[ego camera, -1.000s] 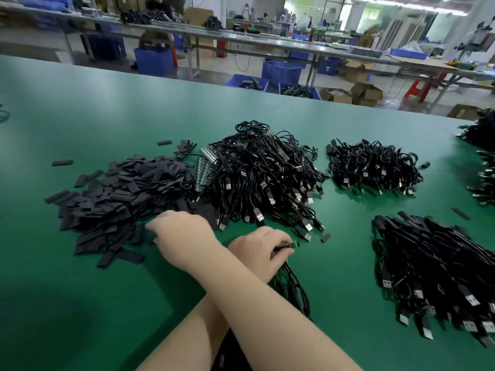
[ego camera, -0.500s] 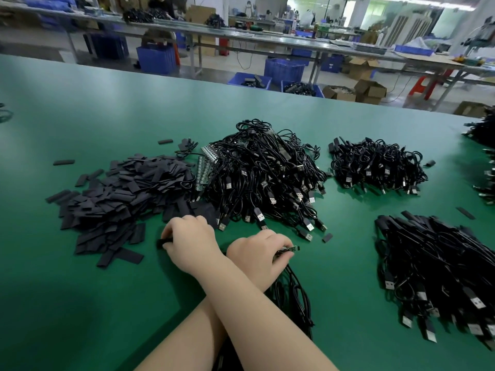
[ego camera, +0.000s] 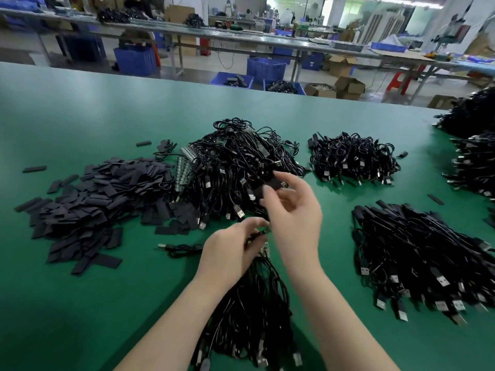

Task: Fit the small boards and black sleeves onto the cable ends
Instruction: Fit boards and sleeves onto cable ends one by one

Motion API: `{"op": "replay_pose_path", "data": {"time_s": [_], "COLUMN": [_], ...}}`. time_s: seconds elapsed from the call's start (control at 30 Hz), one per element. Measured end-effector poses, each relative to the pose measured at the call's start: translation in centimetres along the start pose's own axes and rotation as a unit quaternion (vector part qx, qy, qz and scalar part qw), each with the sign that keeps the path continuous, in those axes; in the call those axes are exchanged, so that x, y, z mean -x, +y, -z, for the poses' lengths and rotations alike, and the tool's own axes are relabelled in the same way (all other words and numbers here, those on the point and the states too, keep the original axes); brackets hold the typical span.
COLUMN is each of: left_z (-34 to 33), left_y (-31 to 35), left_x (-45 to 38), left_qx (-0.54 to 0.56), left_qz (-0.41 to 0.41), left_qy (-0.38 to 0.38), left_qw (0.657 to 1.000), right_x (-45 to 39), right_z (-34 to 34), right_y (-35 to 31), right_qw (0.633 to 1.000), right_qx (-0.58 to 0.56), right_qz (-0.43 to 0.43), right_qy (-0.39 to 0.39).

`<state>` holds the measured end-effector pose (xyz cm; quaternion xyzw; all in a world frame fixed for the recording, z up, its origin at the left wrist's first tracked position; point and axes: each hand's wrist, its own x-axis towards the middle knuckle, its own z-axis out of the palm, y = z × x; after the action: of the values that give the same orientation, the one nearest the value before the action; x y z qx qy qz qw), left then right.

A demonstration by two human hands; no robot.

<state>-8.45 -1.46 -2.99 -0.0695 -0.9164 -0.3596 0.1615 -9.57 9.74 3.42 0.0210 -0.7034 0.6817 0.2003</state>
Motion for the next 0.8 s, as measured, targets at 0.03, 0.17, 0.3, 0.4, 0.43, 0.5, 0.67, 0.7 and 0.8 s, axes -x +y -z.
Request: {"op": "replay_pose_path", "data": {"time_s": [0.03, 0.17, 0.3, 0.4, 0.43, 0.5, 0.67, 0.7, 0.8], "left_z": [0.0, -0.1, -0.1, 0.1, 0.2, 0.2, 0.1, 0.1, -0.1], "left_y": [0.1, 0.2, 0.1, 0.0, 0.1, 0.3, 0.2, 0.1, -0.1], "left_x": [0.1, 0.2, 0.2, 0.3, 0.3, 0.3, 0.2, 0.2, 0.2], "left_qx": [0.012, 0.024, 0.037, 0.062, 0.062, 0.056, 0.057, 0.058, 0.054], "left_qz": [-0.022, -0.054, -0.059, -0.044, -0.040, -0.033, -0.011, -0.011, -0.013], "left_qy": [0.008, 0.027, 0.049, 0.025, 0.016, 0.005, -0.006, -0.004, 0.000], "left_qw": [1.000, 0.998, 0.996, 0.997, 0.997, 0.998, 0.998, 0.998, 0.998], "right_x": [-0.4, 0.2, 1.5, 1.9, 1.9, 1.9, 1.8, 1.8, 1.8], "right_z": [1.4, 4.2, 4.6, 4.7, 4.7, 4.6, 4.4, 4.5, 4.7], "right_y": [0.9, 4.5, 5.9, 5.8, 5.8, 5.8, 5.6, 5.6, 5.7], "right_qw": [0.999, 0.990, 0.984, 0.981, 0.981, 0.979, 0.976, 0.977, 0.976], "right_qx": [0.002, -0.034, -0.060, -0.090, -0.093, -0.101, -0.106, -0.105, -0.105], "right_qz": [-0.034, -0.129, -0.167, -0.172, -0.172, -0.175, -0.182, -0.181, -0.182], "right_qy": [0.026, 0.038, 0.005, -0.014, -0.018, -0.029, -0.049, -0.048, -0.052]}}
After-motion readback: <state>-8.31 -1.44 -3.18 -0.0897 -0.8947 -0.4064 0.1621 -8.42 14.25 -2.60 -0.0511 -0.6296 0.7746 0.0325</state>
